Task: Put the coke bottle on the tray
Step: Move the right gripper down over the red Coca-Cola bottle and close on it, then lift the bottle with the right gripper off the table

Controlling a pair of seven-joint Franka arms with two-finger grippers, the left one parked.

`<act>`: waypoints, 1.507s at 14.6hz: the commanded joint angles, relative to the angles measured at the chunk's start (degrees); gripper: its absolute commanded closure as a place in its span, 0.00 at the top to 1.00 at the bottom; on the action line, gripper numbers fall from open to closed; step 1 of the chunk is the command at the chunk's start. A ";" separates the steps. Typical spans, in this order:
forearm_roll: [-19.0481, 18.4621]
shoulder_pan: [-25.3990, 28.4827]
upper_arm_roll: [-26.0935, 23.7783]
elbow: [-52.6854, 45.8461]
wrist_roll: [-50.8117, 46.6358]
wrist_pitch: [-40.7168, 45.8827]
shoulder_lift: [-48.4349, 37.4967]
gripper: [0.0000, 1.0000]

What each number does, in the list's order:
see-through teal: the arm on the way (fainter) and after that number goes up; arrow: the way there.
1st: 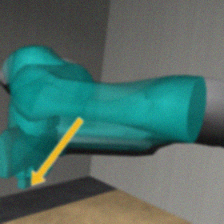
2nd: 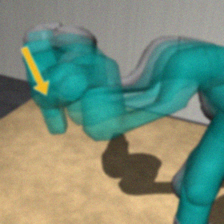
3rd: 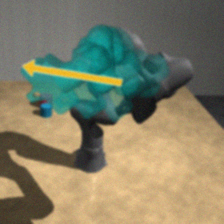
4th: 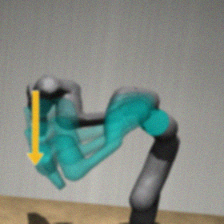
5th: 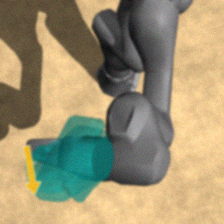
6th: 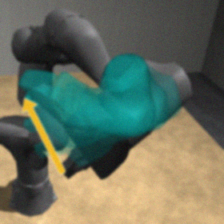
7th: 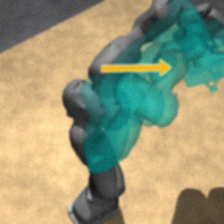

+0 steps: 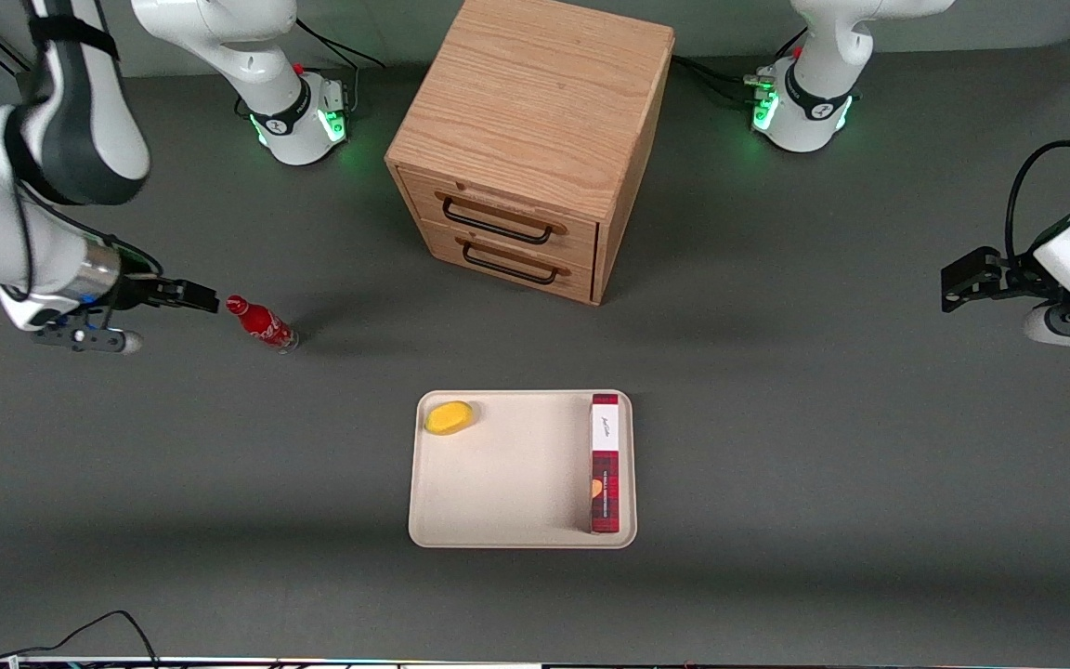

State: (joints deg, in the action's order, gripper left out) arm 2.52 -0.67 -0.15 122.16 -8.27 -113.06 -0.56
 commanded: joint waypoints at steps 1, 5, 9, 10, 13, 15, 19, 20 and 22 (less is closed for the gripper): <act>0.55 0.94 -0.73 9.12 -4.46 -10.39 -0.85 1.00; 0.46 0.94 -1.87 15.46 -5.26 -20.51 0.65 1.00; -0.67 0.85 -1.96 17.50 -5.26 -22.46 0.48 1.00; -1.29 0.85 -1.96 17.50 -5.09 -22.46 0.39 0.74; -1.73 0.94 -2.05 17.50 -5.09 -22.46 0.12 0.00; -1.91 1.02 -3.18 17.41 -5.00 -22.29 -0.14 0.00; -1.91 1.02 -3.54 14.96 -4.83 -18.36 -2.41 0.00; -1.91 1.02 -3.54 11.64 -4.39 -13.37 -3.29 0.00; -1.91 0.85 -3.19 0.68 -1.59 0.58 -3.13 0.00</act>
State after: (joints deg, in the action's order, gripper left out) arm 1.45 -0.05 -3.87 132.85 -11.84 -124.79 -1.92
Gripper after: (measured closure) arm 0.551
